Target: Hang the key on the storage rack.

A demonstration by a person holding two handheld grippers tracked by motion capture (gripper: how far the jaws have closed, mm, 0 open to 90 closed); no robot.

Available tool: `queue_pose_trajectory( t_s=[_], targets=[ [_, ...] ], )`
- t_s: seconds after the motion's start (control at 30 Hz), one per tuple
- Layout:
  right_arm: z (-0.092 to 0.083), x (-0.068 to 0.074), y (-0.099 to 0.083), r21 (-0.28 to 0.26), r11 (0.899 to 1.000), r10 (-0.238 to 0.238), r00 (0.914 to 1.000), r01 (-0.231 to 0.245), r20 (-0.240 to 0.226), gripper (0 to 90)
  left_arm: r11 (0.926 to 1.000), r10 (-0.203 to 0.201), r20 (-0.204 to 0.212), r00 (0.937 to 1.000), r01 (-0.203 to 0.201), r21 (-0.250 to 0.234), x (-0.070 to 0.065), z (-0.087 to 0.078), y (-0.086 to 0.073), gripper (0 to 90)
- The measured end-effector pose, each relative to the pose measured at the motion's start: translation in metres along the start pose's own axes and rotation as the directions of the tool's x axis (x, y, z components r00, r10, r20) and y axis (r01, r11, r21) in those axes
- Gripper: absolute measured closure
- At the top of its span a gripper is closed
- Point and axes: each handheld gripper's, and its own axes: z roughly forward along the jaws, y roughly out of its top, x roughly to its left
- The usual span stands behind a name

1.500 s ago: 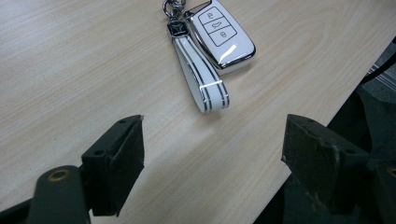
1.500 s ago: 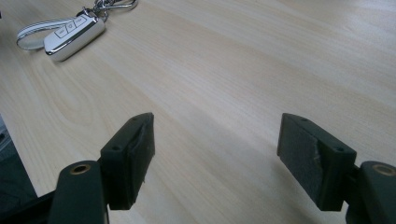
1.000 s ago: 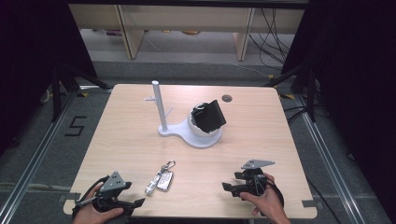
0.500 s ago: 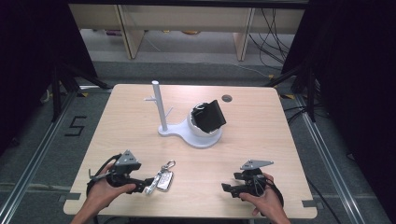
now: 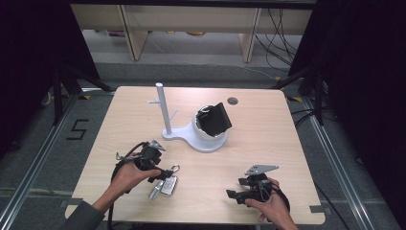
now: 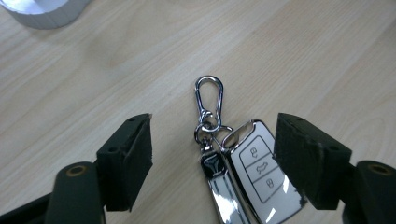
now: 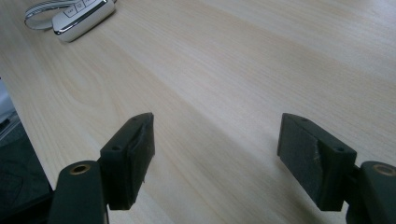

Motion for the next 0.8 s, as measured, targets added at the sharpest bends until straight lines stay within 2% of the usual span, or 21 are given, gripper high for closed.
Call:
queue_pose_trajectory(
  t_s=[0.03, 0.07, 0.13, 0.17, 0.3, 0.37, 0.43, 0.47, 0.5, 0.53, 0.6, 0.7, 0.77, 0.8],
  targets=[
    [-0.002, 0.0, 0.0, 0.026, 1.0, 0.0, 0.9999, 0.0, -0.01, 28.4, 1.0, 0.006, -0.002, 1.0, -0.006, 0.006, 0.0, 0.003, 0.003, 29.0],
    [-0.002, -0.001, 0.001, 0.026, 0.999, -0.023, 0.9997, 0.023, -0.001, 28.3, 0.9999, 0.002, -0.003, 1.0, -0.002, 0.012, 0.0, 0.006, 0.006, 29.1],
    [-0.001, 0.001, 0.001, 0.013, 1.0, -0.007, 1.0, 0.007, 0.003, 28.4, 0.9996, -0.015, -0.002, 0.9999, 0.015, 0.022, -0.001, 0.012, 0.011, 29.1],
    [-0.001, 0.0, 0.001, 0.01, 1.0, -0.026, 0.9997, 0.026, 0.004, 28.4, 0.9994, -0.02, -0.006, 0.9998, 0.02, 0.028, -0.002, 0.015, 0.013, 29.1],
    [-0.001, 0.0, 0.001, 0.012, 1.0, -0.025, 0.9997, 0.025, 0.003, 28.4, 0.9974, -0.048, -0.012, 0.9988, 0.049, 0.054, -0.005, 0.025, 0.017, 29.0],
    [-0.002, 0.0, 0.001, 0.021, 0.999, -0.041, 0.9992, 0.041, -0.003, 28.4, 0.9962, -0.051, -0.013, 0.9986, 0.051, 0.07, -0.007, 0.028, 0.019, 29.0],
    [0.003, 0.003, -0.001, -0.029, 0.999, -0.013, 0.9999, 0.013, -0.007, 28.4, 0.9955, -0.053, -0.019, 0.9984, 0.054, 0.078, -0.008, 0.032, 0.02, 29.0],
    [-0.001, 0.002, 0.001, 0.028, 0.999, -0.03, 0.9995, 0.031, -0.008, 28.4, 0.9946, -0.052, -0.014, 0.9985, 0.053, 0.089, -0.009, 0.033, 0.02, 29.0],
    [-0.001, 0.003, 0.001, 0.028, 0.999, -0.03, 0.9995, 0.03, -0.008, 28.4, 0.9939, -0.062, -0.009, 0.998, 0.063, 0.091, -0.01, 0.035, 0.02, 29.0],
    [-0.001, 0.002, 0.001, 0.029, 0.998, -0.048, 0.9988, 0.049, -0.012, 28.4, 0.9932, -0.037, -0.016, 0.9992, 0.039, 0.11, -0.009, 0.036, 0.02, 29.1],
    [-0.001, 0.003, 0.001, 0.033, 0.998, -0.046, 0.9989, 0.047, -0.011, 28.4, 0.9913, -0.03, -0.021, 0.9993, 0.033, 0.128, -0.009, 0.038, 0.019, 30.0],
    [0.0, 0.003, 0.001, 0.023, 0.999, -0.05, 0.9987, 0.05, -0.011, 28.4, 0.9888, -0.04, -0.018, 0.9991, 0.042, 0.143, -0.01, 0.039, 0.019, 31.9],
    [-0.001, 0.003, 0.001, 0.031, 0.998, -0.055, 0.9983, 0.056, -0.018, 28.4, 0.986, -0.025, -0.006, 0.9997, 0.026, 0.165, -0.01, 0.04, 0.019, 34.8],
    [0.0, 0.003, 0.001, 0.025, 0.998, -0.05, 0.9986, 0.051, -0.016, 28.4, 0.9845, -0.032, -0.009, 0.9994, 0.033, 0.172, -0.011, 0.04, 0.018, 35.4]
  ],
)
